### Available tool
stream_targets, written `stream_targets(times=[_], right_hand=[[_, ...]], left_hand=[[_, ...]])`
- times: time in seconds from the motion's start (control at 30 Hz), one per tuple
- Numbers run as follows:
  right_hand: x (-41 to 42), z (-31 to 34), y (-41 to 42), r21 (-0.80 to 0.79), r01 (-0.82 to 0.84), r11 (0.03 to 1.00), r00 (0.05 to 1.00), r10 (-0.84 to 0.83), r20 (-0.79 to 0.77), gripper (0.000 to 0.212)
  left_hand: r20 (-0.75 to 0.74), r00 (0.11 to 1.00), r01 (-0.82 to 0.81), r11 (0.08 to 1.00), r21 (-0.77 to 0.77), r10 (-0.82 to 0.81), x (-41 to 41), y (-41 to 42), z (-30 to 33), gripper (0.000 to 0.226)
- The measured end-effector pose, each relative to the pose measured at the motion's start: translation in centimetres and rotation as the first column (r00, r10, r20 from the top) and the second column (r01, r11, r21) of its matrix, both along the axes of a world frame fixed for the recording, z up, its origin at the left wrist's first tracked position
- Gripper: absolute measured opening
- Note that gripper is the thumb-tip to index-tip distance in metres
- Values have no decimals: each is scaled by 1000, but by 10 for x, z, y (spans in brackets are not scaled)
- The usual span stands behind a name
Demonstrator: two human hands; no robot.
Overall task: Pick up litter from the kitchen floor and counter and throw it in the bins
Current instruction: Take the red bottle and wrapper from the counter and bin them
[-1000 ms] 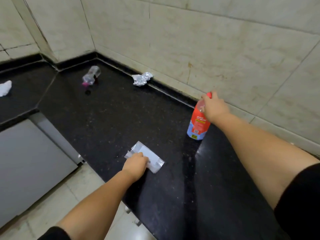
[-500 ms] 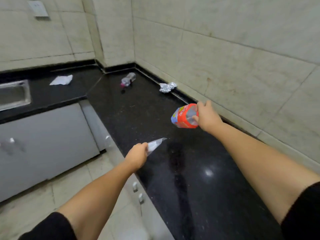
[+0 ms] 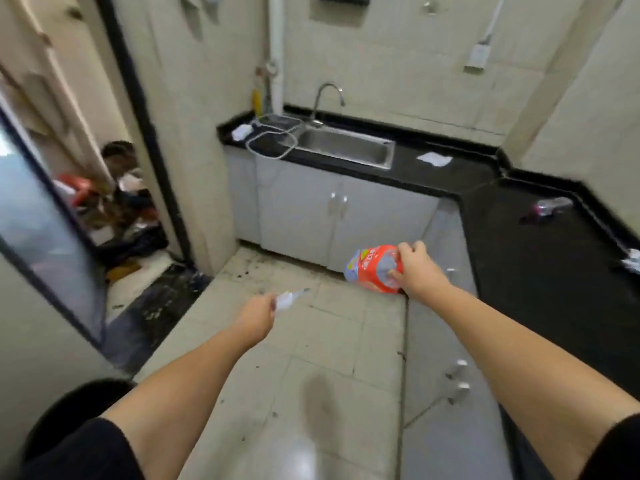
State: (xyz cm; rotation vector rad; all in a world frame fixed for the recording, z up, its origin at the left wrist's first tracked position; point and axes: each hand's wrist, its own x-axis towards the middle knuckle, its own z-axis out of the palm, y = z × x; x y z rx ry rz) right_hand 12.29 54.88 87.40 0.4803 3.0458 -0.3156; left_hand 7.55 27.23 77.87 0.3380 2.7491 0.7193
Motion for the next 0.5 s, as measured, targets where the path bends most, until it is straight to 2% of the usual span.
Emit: stream_targets(times=[0.13,0.23,0.3,0.37,0.5], right_hand=[[-55,-26,-146,-6,-245,969,966,245,77,38],[-81,-53,-259,-42,-393,919,909,395,133,41],[-93,-76,-331,-104,-469,877,863,480,160,44],[-99,-102,-394,-145,-528,837,816,547,184,44],[-107,-166,-481,-215,-574,790,744,613,266,44]], left_hand=[[33,974,-225,974,2,225,17,-154,-19,13],[99,924,-367,929,-50,370,38,-260,-41,17],[143,898,-399,908,-128,415,52,-323,-56,17],[181,865,-439,880,-181,468,61,-377,-74,3],[252,807,-472,840,-267,534,67,-445,-136,15]])
